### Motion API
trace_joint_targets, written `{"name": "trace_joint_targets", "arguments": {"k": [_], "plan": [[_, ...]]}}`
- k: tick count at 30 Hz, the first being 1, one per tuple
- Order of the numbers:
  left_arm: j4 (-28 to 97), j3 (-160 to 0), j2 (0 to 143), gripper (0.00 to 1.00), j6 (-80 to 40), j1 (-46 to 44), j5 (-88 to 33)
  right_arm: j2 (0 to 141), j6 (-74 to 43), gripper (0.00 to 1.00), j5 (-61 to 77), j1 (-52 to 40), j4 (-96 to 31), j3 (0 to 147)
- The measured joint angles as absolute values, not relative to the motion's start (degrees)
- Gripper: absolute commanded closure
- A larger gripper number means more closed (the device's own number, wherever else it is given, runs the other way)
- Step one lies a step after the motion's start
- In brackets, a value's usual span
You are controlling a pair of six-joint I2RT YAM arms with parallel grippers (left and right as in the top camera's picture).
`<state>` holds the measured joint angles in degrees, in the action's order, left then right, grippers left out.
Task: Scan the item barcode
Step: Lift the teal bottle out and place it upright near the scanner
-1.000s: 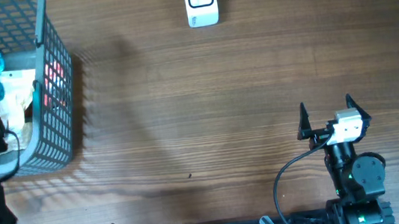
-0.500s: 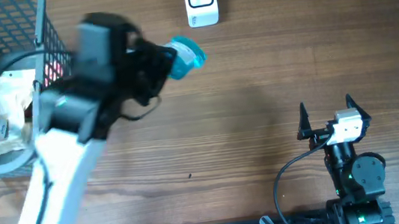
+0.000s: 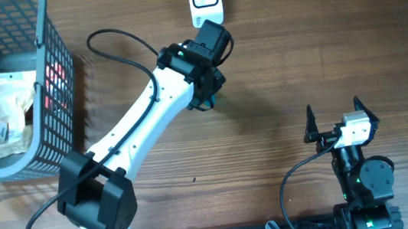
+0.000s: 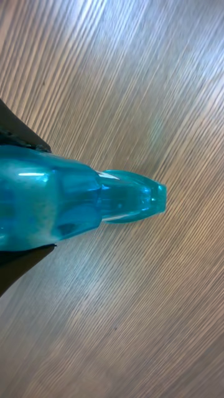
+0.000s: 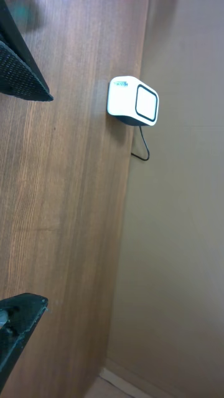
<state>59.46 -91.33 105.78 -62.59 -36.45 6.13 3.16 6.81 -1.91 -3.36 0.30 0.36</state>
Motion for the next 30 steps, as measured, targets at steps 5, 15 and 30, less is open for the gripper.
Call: {"name": "trace_joint_targets", "arguments": {"k": [5,15,30], "plan": [[49.8,-91.3,105.8,0.79,-64.6,-37.1,5.7,3.2,6.8,0.0,-1.9,-3.4,0.3,0.4],[54.3,-91.3,106.9,0.75,-68.5,-37.4,-5.5,3.2,6.8,0.0,-1.9,-3.4,0.3,0.4],[56.0,-91.3,110.0,0.72,-68.7,-38.9,3.2,3.2,6.8,0.0,-1.9,-3.4,0.3,0.4]]}}
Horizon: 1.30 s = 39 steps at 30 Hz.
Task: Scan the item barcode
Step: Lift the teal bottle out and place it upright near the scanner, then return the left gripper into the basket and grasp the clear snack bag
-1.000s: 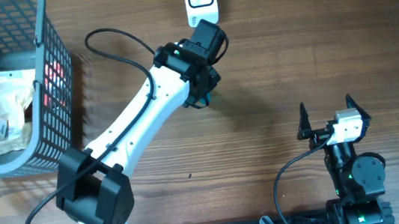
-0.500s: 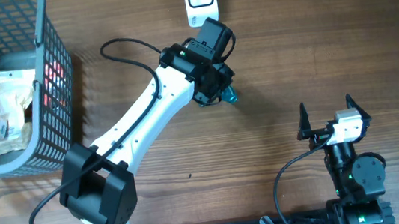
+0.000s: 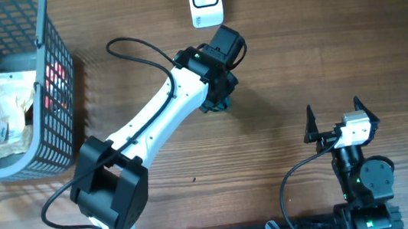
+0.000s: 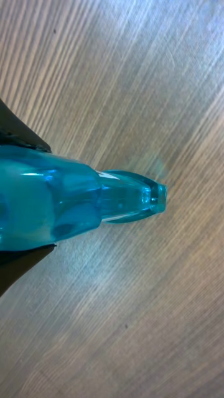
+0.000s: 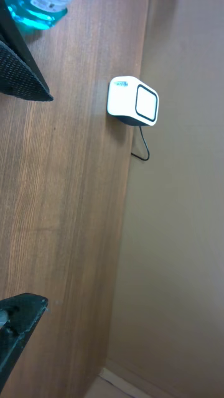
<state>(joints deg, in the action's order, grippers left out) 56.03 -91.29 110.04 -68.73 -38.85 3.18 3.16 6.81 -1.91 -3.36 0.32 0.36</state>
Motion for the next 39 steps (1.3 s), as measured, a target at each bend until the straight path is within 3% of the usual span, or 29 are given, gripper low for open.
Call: {"name": "trace_joint_targets", "arguments": {"k": [6,7,8,25,30,37,39], "plan": [[56.4,-91.3,110.0,0.64,-69.3,-38.9,3.3,3.2,6.8,0.0,-1.9,-3.4,0.3,0.4],[56.2,-91.3,110.0,0.46,-69.3,-38.9,3.6,3.2,6.8,0.0,-1.9,-3.4,0.3,0.4],[55.7,-91.3,110.0,0.4,-69.4,-38.9,4.0,3.2,6.8,0.0,-1.9,-3.4,0.3,0.4],[47.3,-94.5,109.0,0.35,-64.6,-36.2,8.8,3.2,6.8,0.0,-1.9,-3.4,0.3,0.4],[47.7,-95.7,97.5,0.34,-60.6,-30.0,8.8,3.2,6.8,0.0,-1.9,-3.4,0.3,0.4],[57.1,-96.7,75.0,0.12,-50.2,-17.1,9.8,3.2,6.8,0.0,-1.9,-3.4,0.3,0.4],[61.6,-96.8,70.0,0.0,-48.6,-7.4,12.8,3.2,6.8,0.0,-1.9,-3.4,0.3,0.4]]}}
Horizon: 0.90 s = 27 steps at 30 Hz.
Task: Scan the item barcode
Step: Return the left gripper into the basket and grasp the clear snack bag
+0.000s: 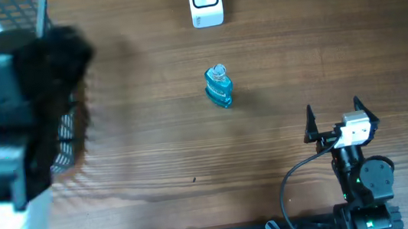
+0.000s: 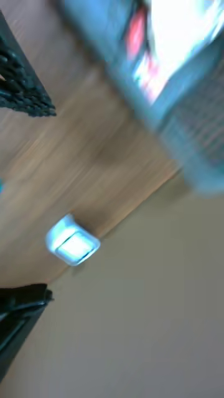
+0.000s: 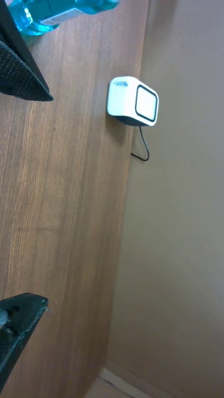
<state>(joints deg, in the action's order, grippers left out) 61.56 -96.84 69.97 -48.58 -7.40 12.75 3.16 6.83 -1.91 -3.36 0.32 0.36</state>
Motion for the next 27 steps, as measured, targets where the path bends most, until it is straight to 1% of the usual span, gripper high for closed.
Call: {"name": "trace_joint_targets", "arguments": {"k": [3,5,8,10,15,20,25,27], "plan": [[66.7,-97.0,68.3,0.0,-47.8,6.8,14.3,3.2,6.9,0.0,-1.9,-3.4,0.3,0.4],[67.6,-97.0,69.2,0.0,-47.8,15.4,15.2,3.2,7.0,0.0,-1.9,-3.4,0.3,0.4],[66.6,-97.0,71.6,0.0,-49.7,25.6,14.8,3.2,7.0,0.0,-1.9,-3.4,0.3,0.4],[64.8,-97.0,73.9,0.0,-50.5,29.3,13.3,3.2,7.0,0.0,-1.9,-3.4,0.3,0.4],[66.3,-97.0,84.2,0.0,-50.7,30.2,11.5,3.2,7.0,0.0,-1.9,-3.4,0.3,0.4],[67.3,-97.0,91.2,0.01,-50.7,30.2,11.7,3.2,7.0,0.0,-1.9,-3.4,0.3,0.4],[66.5,-97.0,99.3,0.03,-50.7,30.2,13.9,3.2,7.0,0.0,-1.9,-3.4,0.3,0.4],[66.2,-97.0,101.1,0.02,-50.7,30.2,17.0,3.2,7.0,0.0,-1.9,-3.4,0.3,0.4]]}}
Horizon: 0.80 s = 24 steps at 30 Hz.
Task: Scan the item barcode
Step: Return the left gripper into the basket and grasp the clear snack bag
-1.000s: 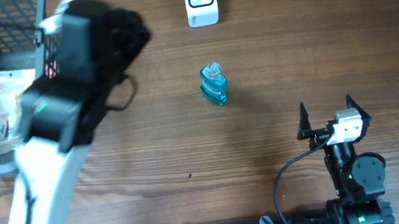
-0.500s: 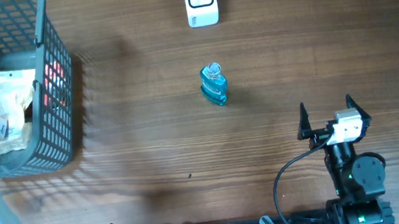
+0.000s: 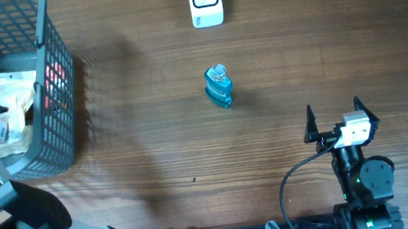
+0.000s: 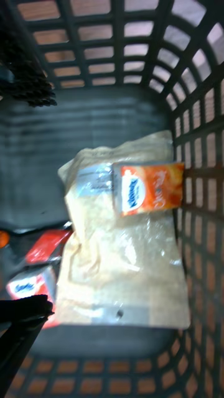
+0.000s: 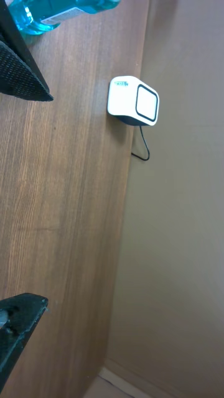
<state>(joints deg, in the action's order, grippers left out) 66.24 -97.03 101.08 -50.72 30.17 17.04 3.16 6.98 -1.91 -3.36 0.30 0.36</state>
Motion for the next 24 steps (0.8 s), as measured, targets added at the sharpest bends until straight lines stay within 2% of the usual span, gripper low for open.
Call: {"name": "trace_joint_targets", "arguments": {"k": [4,11,13,14,15,16,24], "plan": [[67.1,-97.0,104.3,0.04,-50.7,30.2,21.2,3.2,7.0,0.0,-1.9,-3.4,0.3,0.4],[64.5,-94.6,106.7,0.09,-50.7,30.2,20.3,3.2,7.0,0.0,-1.9,-3.4,0.3,0.4],[64.1,-93.9,107.4,0.21,-50.7,30.2,20.3,3.2,7.0,0.0,-1.9,-3.4,0.3,0.4],[64.0,-93.5,107.9,0.36,-50.6,30.2,20.3,3.2,7.0,0.0,-1.9,-3.4,0.3,0.4],[63.8,-92.9,108.5,0.45,-51.0,30.2,20.3,3.2,7.0,0.0,-1.9,-3.4,0.3,0.4],[63.5,-92.5,108.9,0.49,-51.4,30.2,20.2,3.2,7.0,0.0,-1.9,-3.4,0.3,0.4],[56.4,-85.4,110.1,0.41,-51.3,30.2,19.8,3.2,7.0,0.0,-1.9,-3.4,0.3,0.4]]}}
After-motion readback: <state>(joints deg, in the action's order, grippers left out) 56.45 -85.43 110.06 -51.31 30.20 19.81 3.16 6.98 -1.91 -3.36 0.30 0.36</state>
